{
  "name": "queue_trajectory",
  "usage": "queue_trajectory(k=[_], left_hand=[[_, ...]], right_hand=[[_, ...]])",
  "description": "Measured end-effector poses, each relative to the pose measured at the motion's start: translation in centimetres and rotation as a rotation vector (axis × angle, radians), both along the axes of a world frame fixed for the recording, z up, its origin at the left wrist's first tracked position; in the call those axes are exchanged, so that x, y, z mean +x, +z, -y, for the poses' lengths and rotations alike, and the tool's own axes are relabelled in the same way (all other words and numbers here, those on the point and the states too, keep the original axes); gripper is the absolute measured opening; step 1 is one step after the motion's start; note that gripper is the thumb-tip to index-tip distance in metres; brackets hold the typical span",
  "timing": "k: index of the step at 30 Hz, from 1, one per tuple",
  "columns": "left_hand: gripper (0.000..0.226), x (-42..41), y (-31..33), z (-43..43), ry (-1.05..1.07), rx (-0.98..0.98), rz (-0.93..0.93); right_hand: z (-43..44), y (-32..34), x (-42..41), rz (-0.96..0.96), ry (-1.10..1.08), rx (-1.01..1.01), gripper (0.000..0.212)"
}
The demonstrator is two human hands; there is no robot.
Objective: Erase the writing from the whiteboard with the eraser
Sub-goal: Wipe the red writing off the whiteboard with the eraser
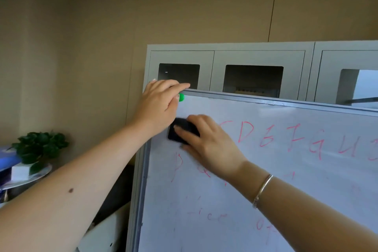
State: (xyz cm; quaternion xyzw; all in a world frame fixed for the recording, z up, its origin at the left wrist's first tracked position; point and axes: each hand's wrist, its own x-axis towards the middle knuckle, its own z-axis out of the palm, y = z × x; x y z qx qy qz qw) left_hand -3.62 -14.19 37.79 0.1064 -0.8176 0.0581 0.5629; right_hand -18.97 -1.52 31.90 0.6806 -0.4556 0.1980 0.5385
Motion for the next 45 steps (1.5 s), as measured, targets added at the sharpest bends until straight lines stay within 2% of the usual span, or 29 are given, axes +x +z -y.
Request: queue_trajectory(k=[3, 8, 10, 12, 14, 19, 21, 24, 25, 29, 31, 33, 35, 39, 42, 45], left_hand=[[0.047, -0.3, -0.1, -0.2, -0.01, 0.006, -0.017], [0.046, -0.7, -0.1, -0.1, -0.019, 0.014, -0.056], [0.045, -0.7, -0.1, -0.2, -0.026, 0.024, -0.074], [0.045, -0.8, -0.1, -0.4, -0.024, 0.029, -0.079], [0.046, -0.8, 0.0, -0.4, -0.018, 0.026, -0.062], [0.043, -0.7, 0.0, -0.6, -0.026, 0.054, -0.043], [0.042, -0.8, 0.0, -0.8, -0.026, 0.066, -0.062], [0.043, -0.8, 0.2, -1.0, -0.027, 0.095, -0.062], [0.044, -0.8, 0.3, -1.1, -0.03, 0.098, -0.055], [0.047, -0.5, 0.7, -1.6, -0.028, 0.146, -0.023], [0.048, -0.6, 1.1, -2.4, 0.034, 0.229, -0.002], [0.057, -1.1, 1.7, -3.6, 0.13, 0.259, 0.037], [0.073, -1.8, 2.1, -4.7, 0.125, 0.175, 0.097], [0.077, -4.9, 1.7, -6.8, -0.037, 0.061, 0.217], [0.07, -6.2, 0.9, -7.0, -0.039, 0.035, 0.107], [0.069, -6.6, 0.3, -6.6, -0.008, -0.023, 0.011]], right_hand=[[-0.3, -1.2, -0.3, -0.072, -0.022, 0.033, 0.043], [-1.7, 1.9, -1.4, 0.162, -0.064, -0.17, 0.044], [-1.4, 0.0, -0.9, 0.084, -0.045, -0.115, 0.043], [-1.3, -2.2, -0.7, -0.089, -0.047, 0.025, 0.04], [-2.0, -2.0, -1.4, -0.122, -0.055, 0.053, 0.039], [-4.4, 1.0, -2.8, 0.172, -0.11, -0.151, 0.044], [-4.2, -0.1, -2.5, 0.115, -0.093, -0.102, 0.044], [-4.3, -1.8, -2.8, -0.105, -0.108, 0.069, 0.044], [-4.6, -1.3, -3.2, -0.115, -0.103, 0.063, 0.044], [-5.4, 1.4, -4.0, 0.165, -0.078, -0.125, 0.044], [-5.2, 0.6, -3.8, 0.098, -0.084, -0.105, 0.044], [-5.3, -1.4, -3.9, -0.081, -0.068, 0.009, 0.044], [-5.7, -2.2, -4.3, -0.141, -0.067, 0.084, 0.044], [-6.7, 0.2, -5.8, 0.025, -0.038, -0.048, 0.047], [-7.4, 1.7, -6.6, 0.118, -0.065, -0.136, 0.047], [-7.6, -0.3, -6.5, 0.028, -0.042, -0.064, 0.045]])
